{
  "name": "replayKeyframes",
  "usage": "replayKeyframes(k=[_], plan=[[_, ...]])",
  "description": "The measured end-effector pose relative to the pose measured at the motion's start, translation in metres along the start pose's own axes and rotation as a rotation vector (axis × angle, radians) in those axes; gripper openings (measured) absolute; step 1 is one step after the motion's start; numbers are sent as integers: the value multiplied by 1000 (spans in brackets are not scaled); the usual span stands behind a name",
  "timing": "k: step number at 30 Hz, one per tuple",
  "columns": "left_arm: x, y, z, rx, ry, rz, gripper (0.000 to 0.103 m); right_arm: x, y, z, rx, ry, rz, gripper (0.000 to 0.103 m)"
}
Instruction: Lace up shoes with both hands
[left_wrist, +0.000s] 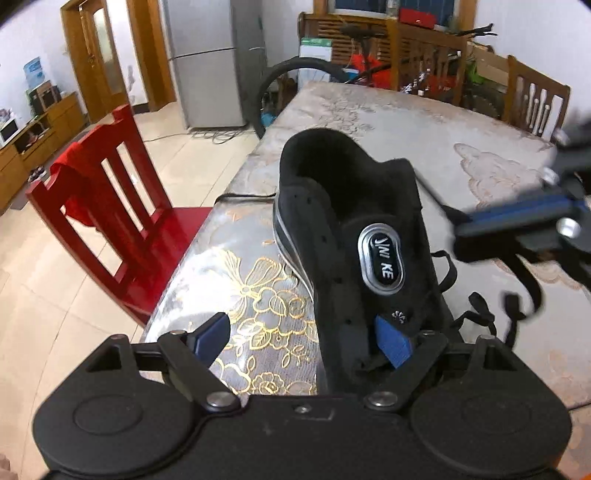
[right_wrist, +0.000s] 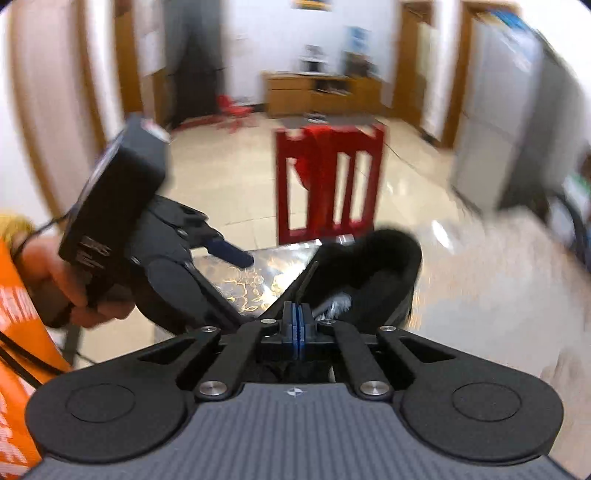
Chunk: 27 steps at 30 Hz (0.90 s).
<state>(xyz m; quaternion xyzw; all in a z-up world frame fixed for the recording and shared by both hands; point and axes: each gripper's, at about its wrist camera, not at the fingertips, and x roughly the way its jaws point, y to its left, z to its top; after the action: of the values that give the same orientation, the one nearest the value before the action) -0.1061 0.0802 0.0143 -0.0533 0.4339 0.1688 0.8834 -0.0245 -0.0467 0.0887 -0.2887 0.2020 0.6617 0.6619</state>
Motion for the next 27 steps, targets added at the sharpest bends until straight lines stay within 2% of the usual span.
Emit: replayKeyframes(k=[6,9,15,27], plan=[[-11,-8,-5,17,5,203,89,29,18,1,-527,58,84,2],[-14,-9,-7,24,9,264,89,37,24,-5,-708,85,123,2],[-19,-3,-8,-60,20,270,89,42,33,0,-941,119,165,2],[-25,3,-8,-105,19,241,89,34,42,-2,-1182,190,182,2]])
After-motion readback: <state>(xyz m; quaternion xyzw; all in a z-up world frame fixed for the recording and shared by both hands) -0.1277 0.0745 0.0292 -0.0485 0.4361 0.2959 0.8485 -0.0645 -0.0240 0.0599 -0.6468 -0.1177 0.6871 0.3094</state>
